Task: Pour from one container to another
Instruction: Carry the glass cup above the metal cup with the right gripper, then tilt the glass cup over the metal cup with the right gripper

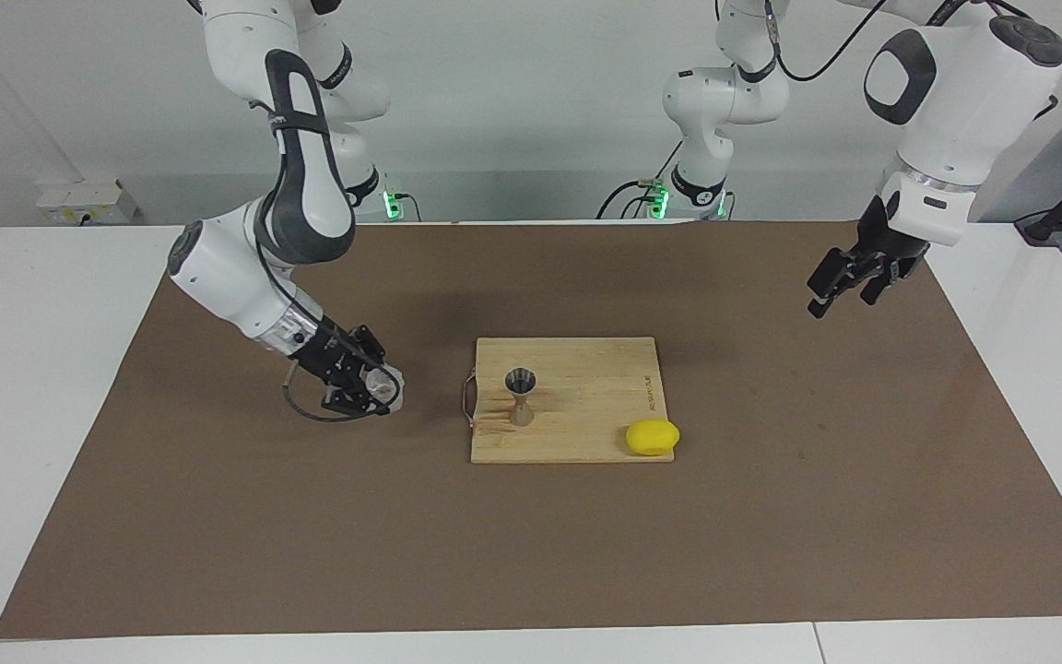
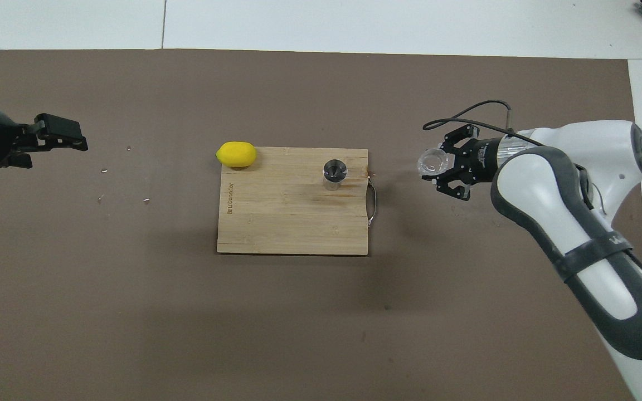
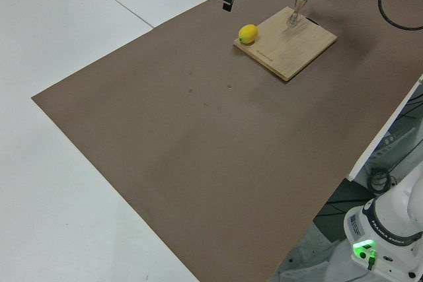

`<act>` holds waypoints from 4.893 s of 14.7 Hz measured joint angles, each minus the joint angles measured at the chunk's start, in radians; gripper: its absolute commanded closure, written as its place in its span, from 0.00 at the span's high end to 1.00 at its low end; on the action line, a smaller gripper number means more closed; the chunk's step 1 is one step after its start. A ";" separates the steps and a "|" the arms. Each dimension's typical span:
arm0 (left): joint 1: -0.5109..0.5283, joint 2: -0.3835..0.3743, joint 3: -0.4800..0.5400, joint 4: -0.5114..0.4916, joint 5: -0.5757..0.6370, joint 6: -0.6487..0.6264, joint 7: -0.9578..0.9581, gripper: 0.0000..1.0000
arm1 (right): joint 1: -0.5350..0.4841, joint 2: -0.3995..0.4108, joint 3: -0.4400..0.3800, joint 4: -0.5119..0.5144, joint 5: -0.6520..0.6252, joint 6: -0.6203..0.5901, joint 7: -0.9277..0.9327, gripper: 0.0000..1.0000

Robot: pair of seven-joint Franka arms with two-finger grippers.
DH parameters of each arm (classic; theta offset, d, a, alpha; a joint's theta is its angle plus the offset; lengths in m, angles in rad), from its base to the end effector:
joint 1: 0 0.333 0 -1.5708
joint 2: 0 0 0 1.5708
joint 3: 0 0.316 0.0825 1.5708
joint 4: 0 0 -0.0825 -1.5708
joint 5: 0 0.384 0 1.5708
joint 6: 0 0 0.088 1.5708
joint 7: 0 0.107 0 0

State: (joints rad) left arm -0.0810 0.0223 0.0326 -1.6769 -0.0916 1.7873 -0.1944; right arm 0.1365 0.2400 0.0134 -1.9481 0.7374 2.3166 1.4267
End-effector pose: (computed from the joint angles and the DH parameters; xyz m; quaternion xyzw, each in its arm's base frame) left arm 0.5770 -0.0360 0.5812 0.9948 0.0806 0.0383 0.0497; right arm 0.6112 0.1048 0.3745 -0.6117 0.7370 0.1575 0.2406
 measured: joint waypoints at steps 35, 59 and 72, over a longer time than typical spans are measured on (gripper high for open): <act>0.137 -0.001 -0.143 0.115 0.083 -0.250 0.137 1.00 | 0.292 0.106 0.001 0.276 -0.696 -0.048 0.430 0.00; 0.127 -0.007 -0.145 0.104 0.058 -0.208 0.137 1.00 | 0.359 0.112 0.001 0.283 -1.015 -0.073 0.429 0.00; 0.127 -0.007 -0.145 0.102 0.058 -0.207 0.137 1.00 | 0.384 0.112 0.002 0.284 -1.086 -0.085 0.348 0.00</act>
State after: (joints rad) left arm 0.0461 0.0152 -0.1126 -1.5745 -0.0333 1.5803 -0.0577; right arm 0.5206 0.3517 0.0151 -1.6646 -0.3483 2.2320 1.7743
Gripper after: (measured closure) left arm 0.000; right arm 0.493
